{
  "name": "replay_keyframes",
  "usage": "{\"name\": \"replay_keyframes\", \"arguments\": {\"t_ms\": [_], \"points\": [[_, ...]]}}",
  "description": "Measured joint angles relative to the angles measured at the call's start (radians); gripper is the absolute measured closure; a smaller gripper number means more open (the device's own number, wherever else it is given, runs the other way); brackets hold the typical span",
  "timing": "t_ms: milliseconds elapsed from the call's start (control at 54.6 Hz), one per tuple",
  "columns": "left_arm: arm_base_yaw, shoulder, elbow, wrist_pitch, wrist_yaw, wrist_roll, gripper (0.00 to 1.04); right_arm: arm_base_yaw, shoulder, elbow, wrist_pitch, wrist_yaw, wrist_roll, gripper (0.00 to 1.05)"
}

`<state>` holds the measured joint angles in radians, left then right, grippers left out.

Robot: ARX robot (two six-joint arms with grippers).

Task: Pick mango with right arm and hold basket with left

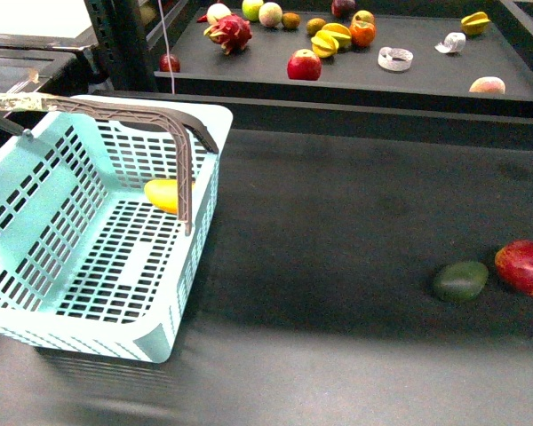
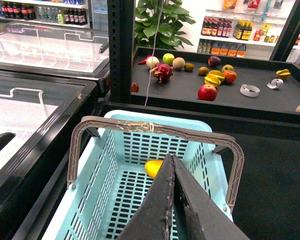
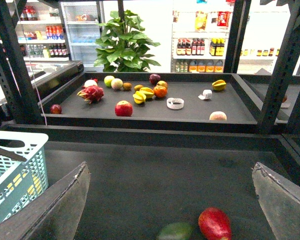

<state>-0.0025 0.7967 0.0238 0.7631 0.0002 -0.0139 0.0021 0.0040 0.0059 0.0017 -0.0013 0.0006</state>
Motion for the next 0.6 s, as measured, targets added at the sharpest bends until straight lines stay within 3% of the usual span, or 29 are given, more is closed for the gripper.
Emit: {"name": "replay_keyframes", "arguments": {"t_ms": [605], "points": [[0.0, -0.439, -0.003, -0.402, 0.0, 0.006, 1.03, 0.0, 0.0, 0.0, 0.0, 0.0, 0.0, 0.08]]}}
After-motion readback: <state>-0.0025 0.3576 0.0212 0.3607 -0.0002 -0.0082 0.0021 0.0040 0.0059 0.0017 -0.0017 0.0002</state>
